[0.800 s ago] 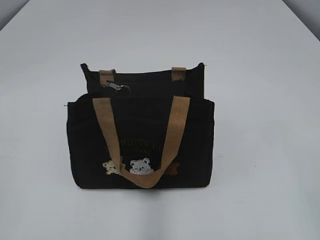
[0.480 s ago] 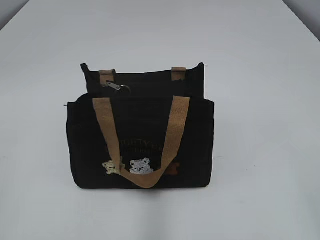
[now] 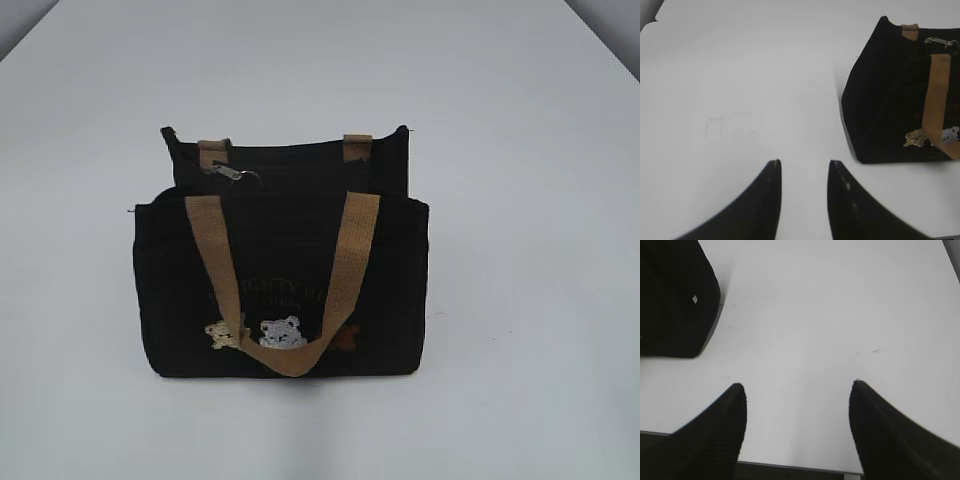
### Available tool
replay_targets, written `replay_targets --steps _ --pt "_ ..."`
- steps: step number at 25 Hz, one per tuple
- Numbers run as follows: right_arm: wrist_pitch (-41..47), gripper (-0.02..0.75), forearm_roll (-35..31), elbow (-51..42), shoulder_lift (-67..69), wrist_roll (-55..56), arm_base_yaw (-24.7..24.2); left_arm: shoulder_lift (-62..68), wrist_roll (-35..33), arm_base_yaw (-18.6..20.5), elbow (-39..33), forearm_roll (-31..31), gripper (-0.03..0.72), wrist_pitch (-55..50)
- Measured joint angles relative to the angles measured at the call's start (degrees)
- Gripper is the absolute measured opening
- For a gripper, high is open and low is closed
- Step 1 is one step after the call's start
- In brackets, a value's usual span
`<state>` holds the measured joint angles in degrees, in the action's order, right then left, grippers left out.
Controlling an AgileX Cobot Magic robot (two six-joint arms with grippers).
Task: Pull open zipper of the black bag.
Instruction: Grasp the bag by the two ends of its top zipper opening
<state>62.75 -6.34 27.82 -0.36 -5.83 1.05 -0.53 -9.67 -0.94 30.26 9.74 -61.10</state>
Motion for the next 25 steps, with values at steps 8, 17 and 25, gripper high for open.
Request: replay_targets --steps 8,17,25 --pt "0.00 0.503 0.00 0.00 0.00 0.00 0.00 0.00 0.00 0.00 0.00 0.00 0.239 0.00" --pt "-0.22 0.503 -0.95 0.06 1.23 0.00 0.00 6.47 0.00 0.00 1.20 5.24 0.239 3.94" --pt "-17.90 0.503 -12.67 0.78 17.95 -6.86 3.36 31.23 -3.51 0.00 2.33 31.09 0.243 16.98"
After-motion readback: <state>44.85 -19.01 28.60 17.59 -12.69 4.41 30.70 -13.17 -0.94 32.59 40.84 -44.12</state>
